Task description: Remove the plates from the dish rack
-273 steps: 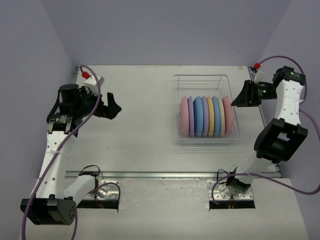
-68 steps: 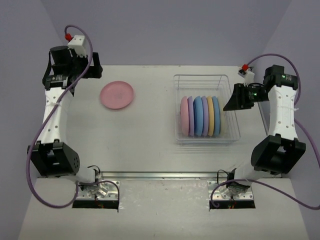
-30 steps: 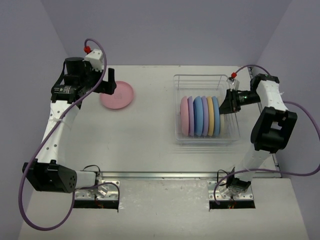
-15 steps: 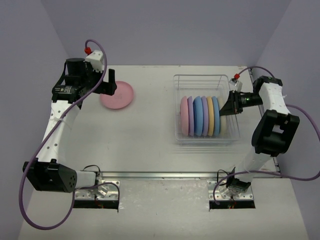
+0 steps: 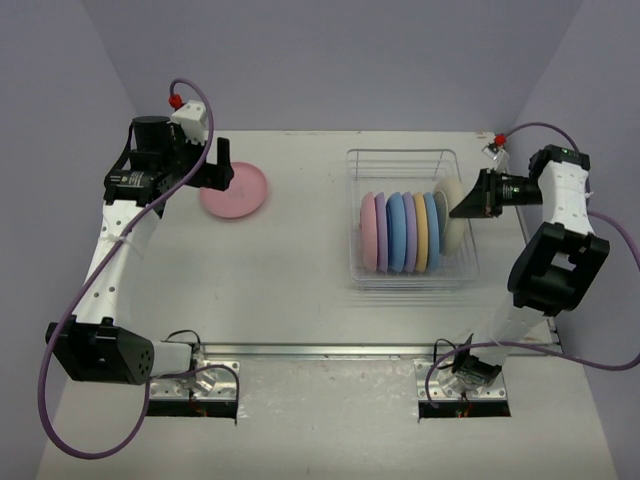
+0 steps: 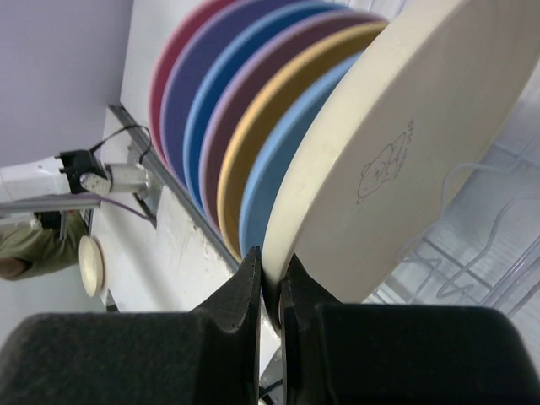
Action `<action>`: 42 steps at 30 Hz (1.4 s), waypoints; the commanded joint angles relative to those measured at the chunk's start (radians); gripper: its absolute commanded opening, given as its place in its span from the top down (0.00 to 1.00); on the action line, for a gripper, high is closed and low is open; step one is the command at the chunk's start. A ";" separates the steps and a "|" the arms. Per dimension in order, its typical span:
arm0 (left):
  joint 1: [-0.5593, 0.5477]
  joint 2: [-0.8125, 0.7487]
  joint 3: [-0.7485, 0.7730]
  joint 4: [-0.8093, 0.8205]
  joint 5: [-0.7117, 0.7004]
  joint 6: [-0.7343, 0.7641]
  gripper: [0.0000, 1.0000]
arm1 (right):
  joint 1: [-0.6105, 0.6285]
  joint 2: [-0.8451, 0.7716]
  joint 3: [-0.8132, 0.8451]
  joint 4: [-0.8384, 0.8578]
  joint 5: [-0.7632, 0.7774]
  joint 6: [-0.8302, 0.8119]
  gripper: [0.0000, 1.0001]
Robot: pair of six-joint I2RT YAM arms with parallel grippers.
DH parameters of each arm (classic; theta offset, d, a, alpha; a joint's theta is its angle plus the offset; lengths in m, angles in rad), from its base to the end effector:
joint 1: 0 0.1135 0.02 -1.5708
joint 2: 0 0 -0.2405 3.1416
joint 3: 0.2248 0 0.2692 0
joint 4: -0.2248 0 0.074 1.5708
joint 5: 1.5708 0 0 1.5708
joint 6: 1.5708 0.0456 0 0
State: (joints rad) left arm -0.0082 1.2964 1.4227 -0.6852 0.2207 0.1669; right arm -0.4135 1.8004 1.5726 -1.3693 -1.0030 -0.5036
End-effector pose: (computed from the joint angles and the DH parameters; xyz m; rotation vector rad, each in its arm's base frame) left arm 0.3080 -0.0125 0.3748 0.3141 2.0943 -0.1406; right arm 0.3280 -0.1020 0.2484 -0.0926 2.4460 1.2176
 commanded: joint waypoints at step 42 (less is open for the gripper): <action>-0.010 -0.030 0.231 -0.137 0.331 -0.157 0.00 | 1.410 -0.569 -0.270 0.755 1.510 -0.497 1.00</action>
State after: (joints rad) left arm -0.0086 1.2823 1.6184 -0.7539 0.4846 -0.0357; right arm 0.8533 1.2566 1.4783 -0.9411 0.0769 -0.7157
